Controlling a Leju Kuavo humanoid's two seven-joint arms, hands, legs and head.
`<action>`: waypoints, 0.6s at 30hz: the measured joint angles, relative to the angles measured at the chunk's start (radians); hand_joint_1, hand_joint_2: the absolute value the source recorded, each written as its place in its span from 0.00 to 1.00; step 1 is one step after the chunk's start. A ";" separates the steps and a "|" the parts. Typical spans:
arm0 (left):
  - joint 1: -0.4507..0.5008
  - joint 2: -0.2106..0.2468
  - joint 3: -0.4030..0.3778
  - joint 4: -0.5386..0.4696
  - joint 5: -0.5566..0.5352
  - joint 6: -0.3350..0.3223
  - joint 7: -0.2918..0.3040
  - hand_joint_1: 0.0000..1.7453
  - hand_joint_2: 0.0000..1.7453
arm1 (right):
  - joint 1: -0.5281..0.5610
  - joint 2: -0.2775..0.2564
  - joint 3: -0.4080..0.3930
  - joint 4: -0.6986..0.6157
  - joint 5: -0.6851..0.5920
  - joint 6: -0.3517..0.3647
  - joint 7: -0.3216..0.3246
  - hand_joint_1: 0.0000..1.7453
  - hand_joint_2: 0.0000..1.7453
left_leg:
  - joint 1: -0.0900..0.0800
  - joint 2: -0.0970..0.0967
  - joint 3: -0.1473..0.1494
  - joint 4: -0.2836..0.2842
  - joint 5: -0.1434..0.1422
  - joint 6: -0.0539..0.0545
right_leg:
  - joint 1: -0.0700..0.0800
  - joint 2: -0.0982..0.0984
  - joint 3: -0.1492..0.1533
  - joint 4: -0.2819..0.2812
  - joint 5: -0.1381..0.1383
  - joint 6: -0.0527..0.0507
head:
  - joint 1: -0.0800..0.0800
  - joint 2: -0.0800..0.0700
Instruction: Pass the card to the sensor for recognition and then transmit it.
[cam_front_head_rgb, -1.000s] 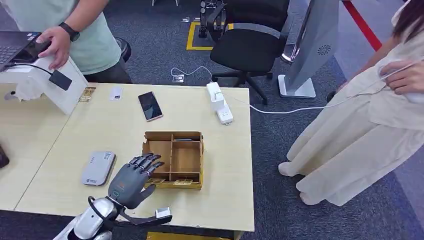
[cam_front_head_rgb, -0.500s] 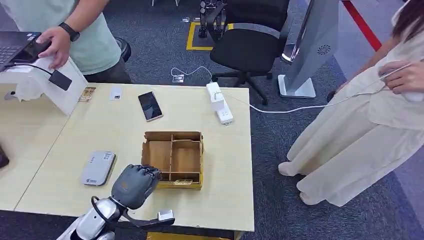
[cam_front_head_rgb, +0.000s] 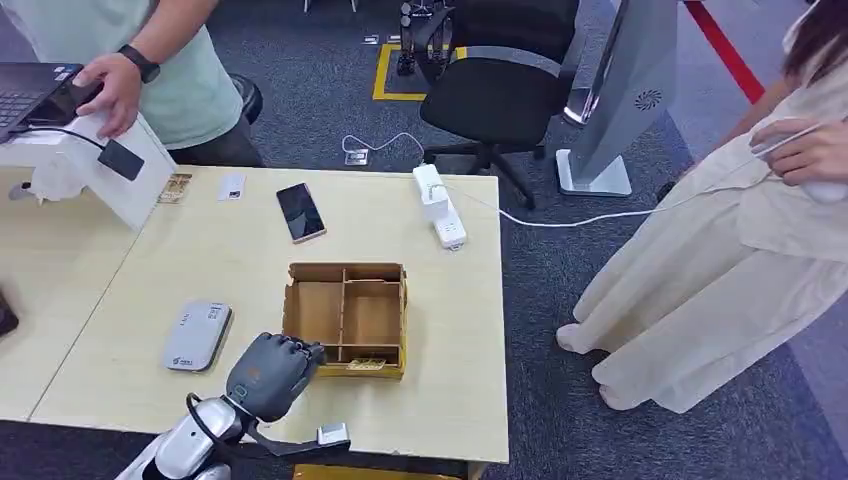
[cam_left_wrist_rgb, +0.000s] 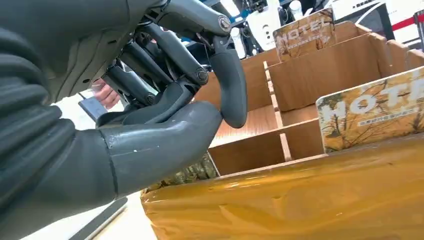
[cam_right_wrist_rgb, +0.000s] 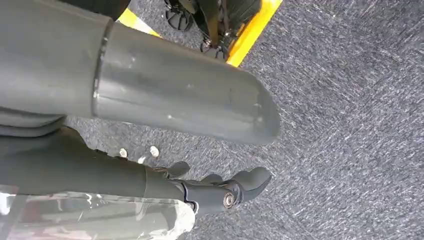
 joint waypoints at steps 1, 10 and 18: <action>-0.003 0.000 -0.001 0.001 0.000 0.000 0.000 0.13 1.00 | 0.000 0.000 0.000 0.000 -0.002 0.002 -0.001 0.00 0.00 | 0.000 0.000 0.000 0.000 0.000 0.000 | 0.000 0.000 0.000 0.000 0.000 0.000 | 0.000 0.000; -0.034 -0.005 -0.021 0.002 0.000 -0.005 0.010 0.00 1.00 | 0.000 0.000 0.000 0.000 0.005 0.011 0.021 0.00 0.00 | 0.000 0.000 0.000 0.000 0.000 0.000 | 0.000 0.000 0.000 0.000 0.000 0.000 | 0.000 0.000; -0.036 -0.005 -0.023 0.001 -0.012 0.006 0.042 0.00 1.00 | 0.000 0.000 0.000 0.000 0.005 0.010 0.021 0.00 0.00 | 0.000 0.000 0.000 0.000 0.000 0.000 | 0.000 0.000 0.000 0.000 0.000 0.000 | 0.000 0.000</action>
